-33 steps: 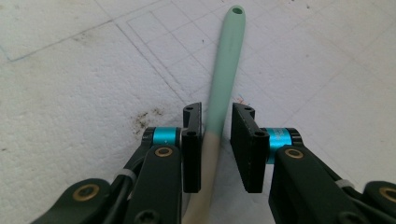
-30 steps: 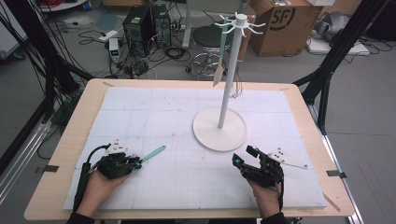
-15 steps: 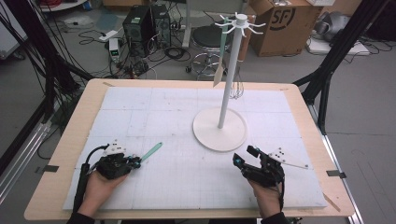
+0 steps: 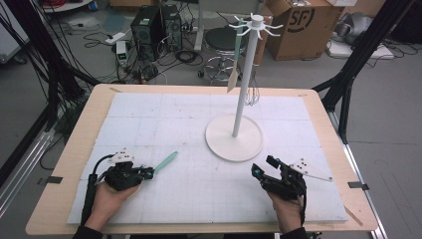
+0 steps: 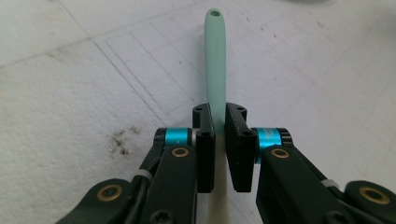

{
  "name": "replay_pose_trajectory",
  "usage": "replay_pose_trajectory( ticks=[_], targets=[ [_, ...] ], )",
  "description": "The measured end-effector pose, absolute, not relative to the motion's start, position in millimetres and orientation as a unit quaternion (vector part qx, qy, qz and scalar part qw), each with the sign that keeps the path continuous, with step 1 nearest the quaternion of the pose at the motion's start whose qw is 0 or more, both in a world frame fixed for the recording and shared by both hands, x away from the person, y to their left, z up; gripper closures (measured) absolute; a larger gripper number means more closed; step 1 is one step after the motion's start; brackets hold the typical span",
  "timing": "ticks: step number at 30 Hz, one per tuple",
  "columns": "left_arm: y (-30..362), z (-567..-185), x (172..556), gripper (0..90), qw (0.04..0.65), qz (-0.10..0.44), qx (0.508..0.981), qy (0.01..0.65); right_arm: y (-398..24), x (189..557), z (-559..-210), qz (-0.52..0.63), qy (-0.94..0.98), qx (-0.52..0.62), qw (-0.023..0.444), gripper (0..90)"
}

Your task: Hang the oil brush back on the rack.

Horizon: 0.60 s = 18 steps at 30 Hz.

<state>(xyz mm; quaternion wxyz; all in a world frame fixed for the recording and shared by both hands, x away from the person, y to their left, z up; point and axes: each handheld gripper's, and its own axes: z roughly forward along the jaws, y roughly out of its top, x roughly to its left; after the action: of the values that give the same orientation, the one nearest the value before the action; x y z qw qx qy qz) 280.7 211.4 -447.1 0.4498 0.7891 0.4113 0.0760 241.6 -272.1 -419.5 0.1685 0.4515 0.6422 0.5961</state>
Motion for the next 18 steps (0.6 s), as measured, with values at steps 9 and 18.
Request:
replay_pose_trajectory(
  ticks=[9,18],
  targets=[
    [210,-441,282,83.1,0.496,0.053,0.767,0.404,-273,241,-420,0.595,0.641,0.454,0.169,25.1],
    [201,-425,283,83.0,0.553,0.039,0.739,0.382,-272,242,-420,0.593,0.642,0.455,0.17,25.2]
  ],
)
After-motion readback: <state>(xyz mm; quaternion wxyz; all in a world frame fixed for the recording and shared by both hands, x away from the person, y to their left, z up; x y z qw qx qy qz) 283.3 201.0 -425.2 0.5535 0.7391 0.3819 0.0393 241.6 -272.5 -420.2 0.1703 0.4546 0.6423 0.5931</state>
